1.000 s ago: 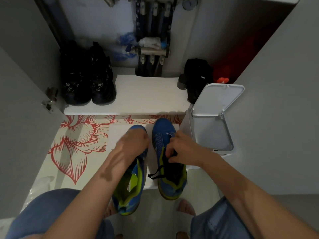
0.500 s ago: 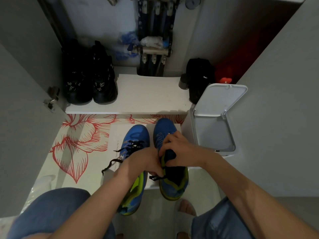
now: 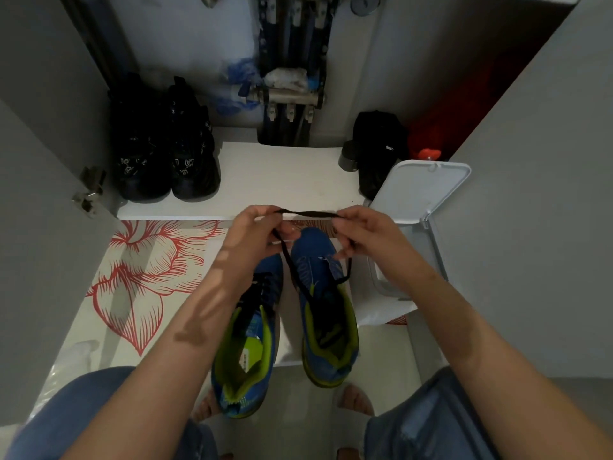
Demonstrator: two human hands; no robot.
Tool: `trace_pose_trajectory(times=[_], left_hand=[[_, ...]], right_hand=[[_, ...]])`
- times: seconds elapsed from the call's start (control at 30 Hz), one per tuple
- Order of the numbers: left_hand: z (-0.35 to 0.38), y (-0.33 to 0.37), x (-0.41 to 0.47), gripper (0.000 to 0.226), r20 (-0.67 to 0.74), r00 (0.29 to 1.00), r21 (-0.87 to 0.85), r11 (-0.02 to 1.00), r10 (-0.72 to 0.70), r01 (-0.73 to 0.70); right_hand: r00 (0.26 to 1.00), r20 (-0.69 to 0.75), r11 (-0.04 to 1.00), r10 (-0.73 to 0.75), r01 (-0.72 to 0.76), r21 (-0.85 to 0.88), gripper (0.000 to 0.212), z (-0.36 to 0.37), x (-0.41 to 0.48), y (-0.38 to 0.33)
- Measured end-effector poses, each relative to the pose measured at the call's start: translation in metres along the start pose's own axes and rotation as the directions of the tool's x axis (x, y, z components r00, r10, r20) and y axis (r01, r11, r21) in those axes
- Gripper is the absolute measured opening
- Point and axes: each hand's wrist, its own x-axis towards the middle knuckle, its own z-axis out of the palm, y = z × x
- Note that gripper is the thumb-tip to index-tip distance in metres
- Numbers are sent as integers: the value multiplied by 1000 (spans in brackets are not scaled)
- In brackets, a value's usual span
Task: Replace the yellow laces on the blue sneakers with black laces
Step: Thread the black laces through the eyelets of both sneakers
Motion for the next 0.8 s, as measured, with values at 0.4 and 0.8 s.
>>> trace_pose_trajectory(times=[0.4, 0.8], left_hand=[[-2, -13, 11, 28, -242, 964, 418, 908, 106, 5], [25, -19, -7, 17, 475, 860, 454, 889, -186, -58]], right_hand=[[997, -82, 775, -9, 59, 629, 27, -11, 3, -16], [993, -116, 769, 11, 66, 636, 26, 6, 13, -9]])
